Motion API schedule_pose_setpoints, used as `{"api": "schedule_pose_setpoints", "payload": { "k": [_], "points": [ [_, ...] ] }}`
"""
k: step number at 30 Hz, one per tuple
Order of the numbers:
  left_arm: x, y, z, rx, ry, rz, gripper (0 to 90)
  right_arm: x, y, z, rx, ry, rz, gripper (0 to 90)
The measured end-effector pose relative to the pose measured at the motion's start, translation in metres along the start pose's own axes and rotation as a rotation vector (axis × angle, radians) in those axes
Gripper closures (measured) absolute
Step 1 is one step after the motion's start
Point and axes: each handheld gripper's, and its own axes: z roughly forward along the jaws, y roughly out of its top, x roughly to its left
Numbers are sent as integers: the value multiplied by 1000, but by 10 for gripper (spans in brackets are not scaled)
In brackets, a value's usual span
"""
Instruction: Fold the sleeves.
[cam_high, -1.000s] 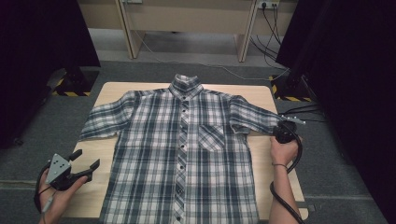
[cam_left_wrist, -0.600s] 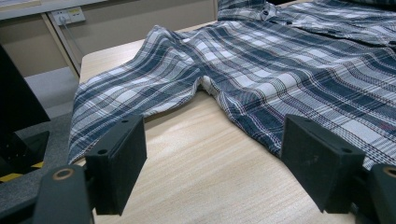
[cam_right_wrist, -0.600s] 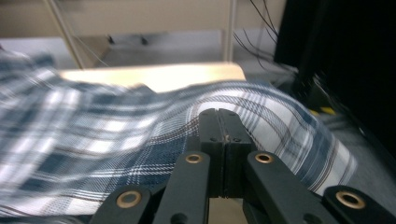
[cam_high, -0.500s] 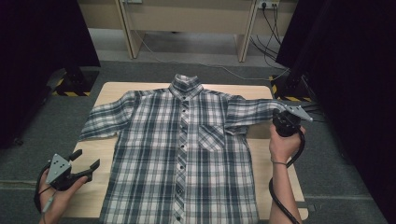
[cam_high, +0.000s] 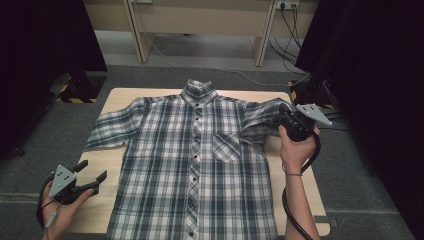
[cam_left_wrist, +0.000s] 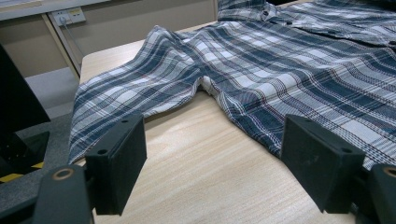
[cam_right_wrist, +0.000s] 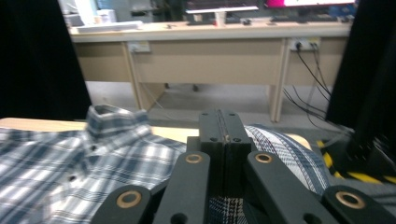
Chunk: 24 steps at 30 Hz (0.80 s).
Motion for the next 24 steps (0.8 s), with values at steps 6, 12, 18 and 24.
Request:
{"api": "schedule_pose_setpoints", "payload": {
  "k": [6,12,18,24],
  "points": [
    [0,0,0,-1,0,1,218,18,9,-8,-34,57,-21,900],
    [0,0,0,-1,0,1,218,39,20,-20,-74,136,-47,900],
    [0,0,0,-1,1,2,218,55,27,-32,-108,198,-71,900],
    [0,0,0,-2,1,0,217,66,31,-42,-131,242,-92,900]
  ]
}}
